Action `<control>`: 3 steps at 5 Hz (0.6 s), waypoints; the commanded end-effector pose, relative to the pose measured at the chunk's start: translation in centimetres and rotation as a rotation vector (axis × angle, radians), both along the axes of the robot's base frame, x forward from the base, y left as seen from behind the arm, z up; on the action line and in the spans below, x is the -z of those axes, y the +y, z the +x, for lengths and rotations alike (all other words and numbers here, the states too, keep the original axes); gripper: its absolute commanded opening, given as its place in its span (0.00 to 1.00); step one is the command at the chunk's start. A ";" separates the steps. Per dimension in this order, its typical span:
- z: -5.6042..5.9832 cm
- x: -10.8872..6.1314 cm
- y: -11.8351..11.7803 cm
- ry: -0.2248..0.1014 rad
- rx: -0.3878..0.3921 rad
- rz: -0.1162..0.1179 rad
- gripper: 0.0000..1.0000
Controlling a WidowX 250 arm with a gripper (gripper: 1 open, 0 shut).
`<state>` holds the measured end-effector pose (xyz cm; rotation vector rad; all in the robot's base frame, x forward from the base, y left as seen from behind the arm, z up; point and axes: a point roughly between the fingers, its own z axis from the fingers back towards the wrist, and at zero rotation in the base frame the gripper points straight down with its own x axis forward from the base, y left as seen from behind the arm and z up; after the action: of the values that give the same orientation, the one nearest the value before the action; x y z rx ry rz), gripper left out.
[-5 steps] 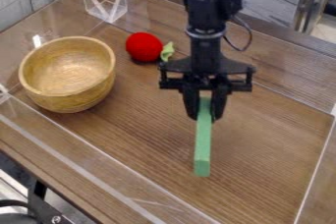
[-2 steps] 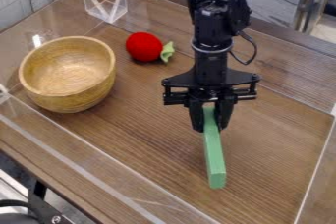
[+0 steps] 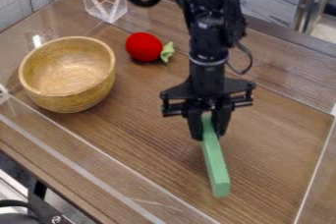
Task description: Remove the green stick from the brown bowl and put it on the table
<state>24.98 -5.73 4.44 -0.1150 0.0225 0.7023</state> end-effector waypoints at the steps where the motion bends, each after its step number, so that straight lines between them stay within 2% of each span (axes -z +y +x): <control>1: 0.2 0.9 -0.4 -0.024 -0.038 -0.007 0.00; 2: 0.4 0.9 0.0 -0.020 -0.070 -0.009 0.00; 3: 0.9 0.6 0.4 -0.029 -0.090 -0.020 1.00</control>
<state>24.80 -5.36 2.77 -0.1203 0.0388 0.7880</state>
